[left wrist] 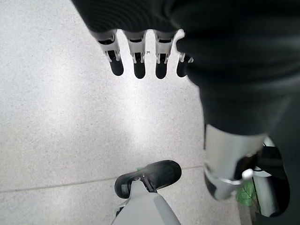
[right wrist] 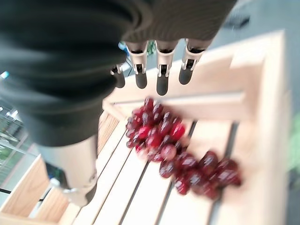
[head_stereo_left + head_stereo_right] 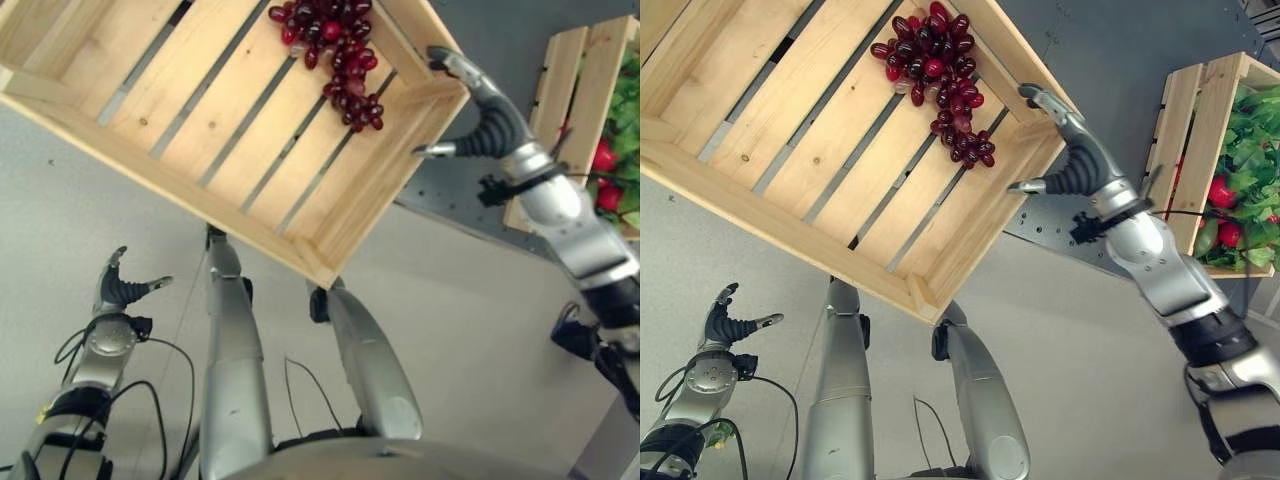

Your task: Pick up the fruits from the basket on one side to the basket on the other side

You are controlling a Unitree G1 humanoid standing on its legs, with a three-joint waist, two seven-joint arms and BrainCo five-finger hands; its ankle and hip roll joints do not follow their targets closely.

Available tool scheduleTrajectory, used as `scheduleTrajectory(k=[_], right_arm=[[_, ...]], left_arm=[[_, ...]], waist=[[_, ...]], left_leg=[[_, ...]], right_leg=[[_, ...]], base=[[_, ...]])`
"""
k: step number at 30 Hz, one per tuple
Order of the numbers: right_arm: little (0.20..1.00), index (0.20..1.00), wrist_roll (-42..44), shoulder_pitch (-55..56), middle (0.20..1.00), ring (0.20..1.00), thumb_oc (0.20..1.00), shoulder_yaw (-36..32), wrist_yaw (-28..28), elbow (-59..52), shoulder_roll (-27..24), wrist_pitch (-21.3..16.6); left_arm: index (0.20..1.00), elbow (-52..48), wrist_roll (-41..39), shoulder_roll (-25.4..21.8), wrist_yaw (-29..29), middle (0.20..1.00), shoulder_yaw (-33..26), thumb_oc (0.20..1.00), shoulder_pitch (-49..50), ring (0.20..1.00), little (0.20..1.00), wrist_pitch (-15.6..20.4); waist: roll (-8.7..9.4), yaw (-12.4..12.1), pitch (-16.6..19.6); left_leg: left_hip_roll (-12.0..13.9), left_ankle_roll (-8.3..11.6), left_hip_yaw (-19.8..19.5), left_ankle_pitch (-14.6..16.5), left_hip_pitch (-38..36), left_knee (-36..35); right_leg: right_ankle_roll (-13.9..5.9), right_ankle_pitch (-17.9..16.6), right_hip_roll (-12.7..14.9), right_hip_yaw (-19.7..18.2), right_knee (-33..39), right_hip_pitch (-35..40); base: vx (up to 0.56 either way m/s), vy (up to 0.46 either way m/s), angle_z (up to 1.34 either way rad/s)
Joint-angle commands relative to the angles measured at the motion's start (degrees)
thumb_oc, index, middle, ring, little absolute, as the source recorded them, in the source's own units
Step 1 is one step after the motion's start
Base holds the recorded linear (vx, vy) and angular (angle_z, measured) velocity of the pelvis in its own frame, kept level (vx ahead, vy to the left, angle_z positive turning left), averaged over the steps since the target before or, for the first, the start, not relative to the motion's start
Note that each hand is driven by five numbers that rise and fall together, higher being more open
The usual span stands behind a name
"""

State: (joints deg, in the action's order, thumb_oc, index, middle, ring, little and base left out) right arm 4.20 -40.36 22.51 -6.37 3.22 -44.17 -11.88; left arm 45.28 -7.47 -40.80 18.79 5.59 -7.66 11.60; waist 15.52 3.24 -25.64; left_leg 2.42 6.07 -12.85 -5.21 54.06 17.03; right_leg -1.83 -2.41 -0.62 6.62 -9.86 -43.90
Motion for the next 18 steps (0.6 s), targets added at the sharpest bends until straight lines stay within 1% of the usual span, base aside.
scheduleTrajectory(k=[1,6,7,8,11,12,15,18], right_arm=[[1.0,1.0,1.1,-2.9,1.0,1.0,1.0,-2.5,-2.2,-0.1,0.3,-0.1],[1.0,1.0,0.5,-6.3,1.0,1.0,1.0,0.0,-3.7,5.4,3.9,0.8],[1.0,1.0,0.5,-6.3,1.0,1.0,1.0,0.0,-3.7,5.5,3.9,0.8],[1.0,1.0,0.6,-7.4,1.0,1.0,1.0,0.7,-4.2,7.8,5.2,1.1],[1.0,1.0,0.5,-9.5,1.0,1.0,1.0,1.8,-4.6,10.5,6.3,1.5],[1.0,1.0,0.4,-11.9,1.0,1.0,1.0,3.0,-5.3,13.6,7.4,1.9],[1.0,1.0,0.5,-14.0,1.0,1.0,1.0,4.0,-5.5,15.7,8.4,2.2],[1.0,1.0,-0.1,-18.1,1.0,1.0,1.0,6.0,-6.1,19.7,10.1,2.8]], left_arm=[[1.0,0.3,1.1,-0.9,1.2,1.0,-2.2,1.0,-1.7,1.0,1.0,-0.1],[1.0,0.9,0.5,-0.9,1.8,1.0,-1.6,1.0,-2.5,1.0,1.0,-0.3],[1.0,0.9,0.5,-0.9,1.8,1.0,-1.6,1.0,-2.5,1.0,1.0,-0.3],[1.0,0.9,0.3,-0.6,2.1,1.0,-1.1,1.0,-2.8,1.0,1.0,-0.4],[1.0,0.7,0.3,-0.5,2.2,1.0,-0.6,1.0,-3.0,1.0,1.0,-0.4],[1.0,0.5,0.1,-0.4,2.1,1.0,0.2,1.0,-3.3,1.0,1.0,-0.4],[1.0,0.2,0.0,-0.1,2.2,1.0,0.6,1.0,-3.5,1.0,1.0,-0.5],[1.0,0.0,-0.4,-0.1,2.2,1.0,1.5,1.0,-4.1,1.0,1.0,-0.5]], waist=[[3.34,-2.6,-4.1],[3.08,-2.8,-4.1],[3.09,-2.8,-4.1],[2.98,-3.0,-4.1],[2.75,-3.2,-4.1],[2.36,-3.5,-4.1],[2.04,-3.6,-4.1],[1.32,-4.0,-4.1]], left_leg=[[-3.0,-2.55,2.5,4.5,-0.2,5.4],[-3.0,-2.56,2.3,4.4,0.3,5.5],[-3.0,-2.56,2.3,4.4,0.3,5.5],[-3.1,-2.6,2.2,4.4,0.5,5.6],[-3.1,-2.64,2.2,4.4,0.6,5.6],[-3.2,-2.71,2.3,4.5,1.0,5.8],[-3.2,-2.74,2.4,4.4,1.2,5.9],[-3.3,-2.81,2.5,4.4,1.6,5.9]], right_leg=[[-5.07,7.1,1.9,-0.8,-6.1,5.1],[-4.97,6.9,1.9,-0.6,-6.0,4.8],[-4.97,6.9,1.9,-0.6,-6.0,4.8],[-4.94,6.8,2.0,-0.6,-6.0,4.6],[-4.87,6.9,1.9,-0.6,-6.0,4.4],[-4.82,6.8,2.0,-0.6,-6.2,4.0],[-4.78,6.7,2.0,-0.6,-6.3,3.7],[-4.69,6.7,2.1,-0.5,-6.5,3.2]], base=[[0.0,0.0,0.0],[0.0,0.002,0.01],[0.0,0.0,0.0],[0.0,0.0,0.0],[0.0,0.0,0.0],[0.0,0.0,0.0],[0.0,0.015,-0.03],[0.0,0.007,-0.01]])
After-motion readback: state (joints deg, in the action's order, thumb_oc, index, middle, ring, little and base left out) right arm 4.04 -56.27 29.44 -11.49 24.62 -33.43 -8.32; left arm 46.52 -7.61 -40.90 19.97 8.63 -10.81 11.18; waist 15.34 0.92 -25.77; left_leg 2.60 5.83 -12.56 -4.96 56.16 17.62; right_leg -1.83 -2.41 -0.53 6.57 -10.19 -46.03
